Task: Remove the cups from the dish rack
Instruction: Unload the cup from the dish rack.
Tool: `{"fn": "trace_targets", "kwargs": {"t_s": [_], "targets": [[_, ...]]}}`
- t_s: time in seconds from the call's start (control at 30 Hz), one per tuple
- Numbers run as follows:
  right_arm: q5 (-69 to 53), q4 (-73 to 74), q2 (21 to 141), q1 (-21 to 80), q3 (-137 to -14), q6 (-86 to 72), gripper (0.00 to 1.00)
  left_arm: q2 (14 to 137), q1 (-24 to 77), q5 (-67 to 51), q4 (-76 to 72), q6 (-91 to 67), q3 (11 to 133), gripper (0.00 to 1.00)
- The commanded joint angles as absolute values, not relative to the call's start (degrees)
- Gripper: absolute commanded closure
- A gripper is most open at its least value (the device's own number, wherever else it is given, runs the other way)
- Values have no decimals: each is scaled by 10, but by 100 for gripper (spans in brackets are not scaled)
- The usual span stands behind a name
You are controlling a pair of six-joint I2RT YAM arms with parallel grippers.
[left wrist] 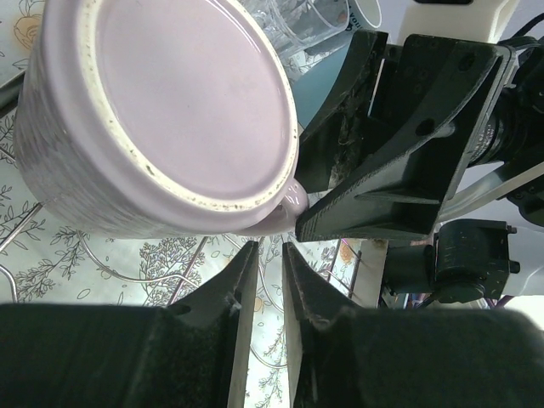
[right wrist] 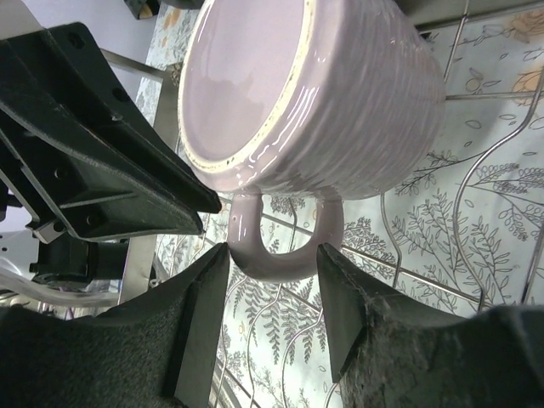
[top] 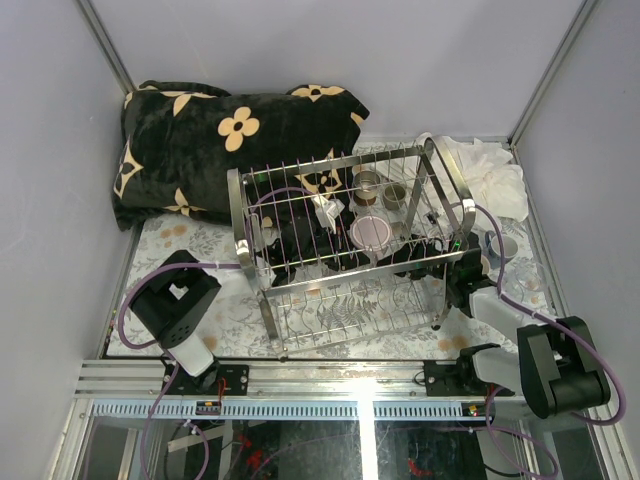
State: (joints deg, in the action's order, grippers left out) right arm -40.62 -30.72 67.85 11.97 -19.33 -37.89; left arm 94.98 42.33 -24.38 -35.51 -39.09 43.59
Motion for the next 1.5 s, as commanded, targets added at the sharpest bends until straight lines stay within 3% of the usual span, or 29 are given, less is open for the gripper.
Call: {"fn": "trace_targets", "kwargs": {"t_s": [0.0, 0.23, 0.53, 1.03, 1.47], "targets": [[-431, -337, 689, 135, -211, -361, 47, 959, 425, -232, -360, -380, 450, 83], [-363, -285, 686, 136, -219, -351, 47, 954, 425, -232, -364, -381, 443, 82], [-232, -215, 570, 136, -193, -332, 48, 931, 425, -230, -357, -379, 435, 82], [-295, -203, 602, 135, -214, -310, 49, 885, 425, -217, -322, -361, 416, 80], [-223, -101, 573, 136, -235, -281, 55, 865, 425, -219, -329, -362, 390, 79]]}}
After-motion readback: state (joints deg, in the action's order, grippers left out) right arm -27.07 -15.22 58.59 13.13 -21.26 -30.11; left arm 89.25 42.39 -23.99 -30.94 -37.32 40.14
